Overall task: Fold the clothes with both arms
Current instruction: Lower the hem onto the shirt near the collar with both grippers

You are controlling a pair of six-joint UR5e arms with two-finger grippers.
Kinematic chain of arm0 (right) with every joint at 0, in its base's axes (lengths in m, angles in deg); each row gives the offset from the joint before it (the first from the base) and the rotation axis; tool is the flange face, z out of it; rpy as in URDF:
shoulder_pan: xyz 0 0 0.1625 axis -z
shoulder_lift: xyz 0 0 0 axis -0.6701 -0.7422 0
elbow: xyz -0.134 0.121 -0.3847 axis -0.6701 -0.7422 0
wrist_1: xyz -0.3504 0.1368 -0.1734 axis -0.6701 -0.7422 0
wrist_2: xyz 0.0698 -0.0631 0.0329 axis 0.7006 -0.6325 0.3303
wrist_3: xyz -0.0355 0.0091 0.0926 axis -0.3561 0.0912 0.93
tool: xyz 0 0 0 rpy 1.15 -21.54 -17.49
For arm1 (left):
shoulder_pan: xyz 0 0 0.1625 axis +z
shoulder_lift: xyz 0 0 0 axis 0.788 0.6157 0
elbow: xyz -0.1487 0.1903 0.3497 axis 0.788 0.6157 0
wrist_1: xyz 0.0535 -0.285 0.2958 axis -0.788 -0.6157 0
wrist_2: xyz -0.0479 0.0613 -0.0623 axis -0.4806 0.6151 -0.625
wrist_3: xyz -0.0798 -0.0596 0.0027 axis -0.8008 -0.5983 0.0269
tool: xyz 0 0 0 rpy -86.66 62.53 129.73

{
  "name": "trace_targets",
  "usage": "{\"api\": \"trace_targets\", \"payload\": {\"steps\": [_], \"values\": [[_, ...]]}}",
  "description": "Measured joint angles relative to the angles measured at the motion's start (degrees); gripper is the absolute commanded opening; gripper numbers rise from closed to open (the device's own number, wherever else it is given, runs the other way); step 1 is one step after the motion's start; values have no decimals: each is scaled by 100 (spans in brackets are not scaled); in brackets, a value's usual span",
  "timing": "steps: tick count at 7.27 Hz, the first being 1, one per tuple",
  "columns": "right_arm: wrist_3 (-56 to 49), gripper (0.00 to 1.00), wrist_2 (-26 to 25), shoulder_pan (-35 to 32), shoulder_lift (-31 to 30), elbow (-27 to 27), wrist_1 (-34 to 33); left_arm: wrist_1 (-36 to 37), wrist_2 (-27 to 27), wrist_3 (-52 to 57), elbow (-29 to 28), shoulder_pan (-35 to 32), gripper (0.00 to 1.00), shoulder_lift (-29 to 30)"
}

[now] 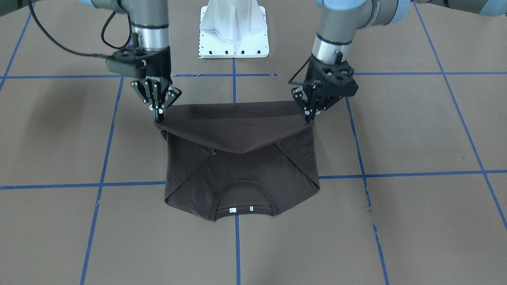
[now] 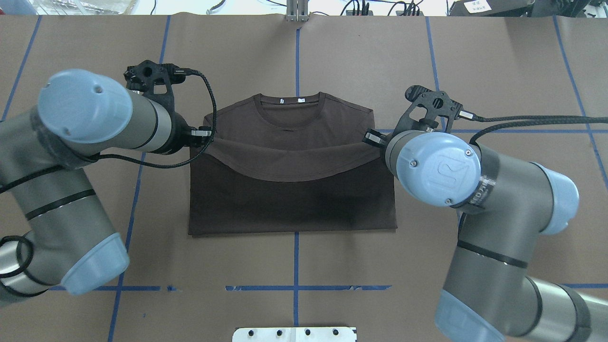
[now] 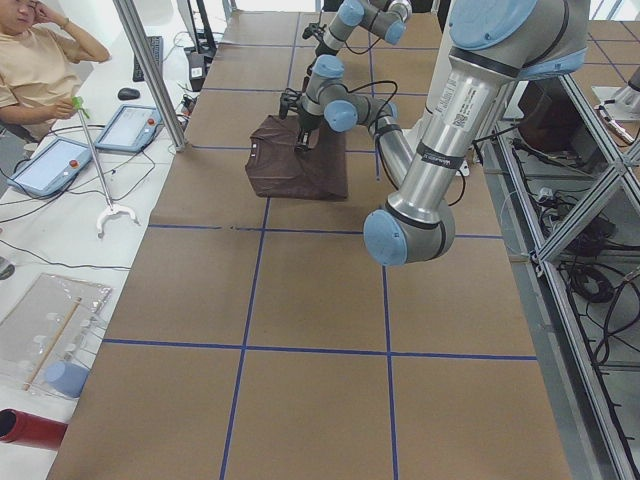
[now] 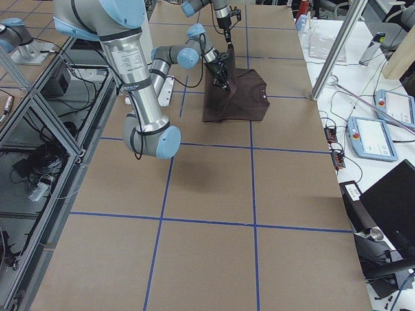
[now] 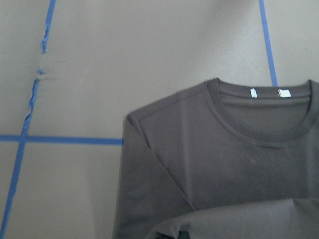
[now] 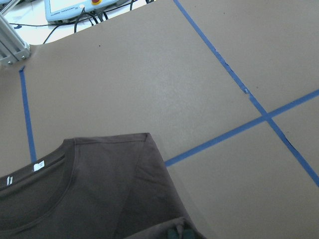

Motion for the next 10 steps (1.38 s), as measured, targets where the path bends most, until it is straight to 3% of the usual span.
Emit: {"api": "trace_targets", "payload": {"steps": [3,6,7,8,10], "values": [[-190,0,36,-360,320,-1718,1319,-1471,81,311,-1827,-290,0,331],[-272,0,72,-468,477,-2597,2000,-1881,240,424,-2538,-325,0,474],[-279,14,116,-494,478,-2652,2039,-1896,248,475,-2590,-329,24,481],[-282,99,134,-510,475,-2682,2050,-1914,251,527,-2608,-329,99,479],[-521,100,134,-510,482,-2747,2063,-2161,244,855,-2567,-337,100,408]]}}
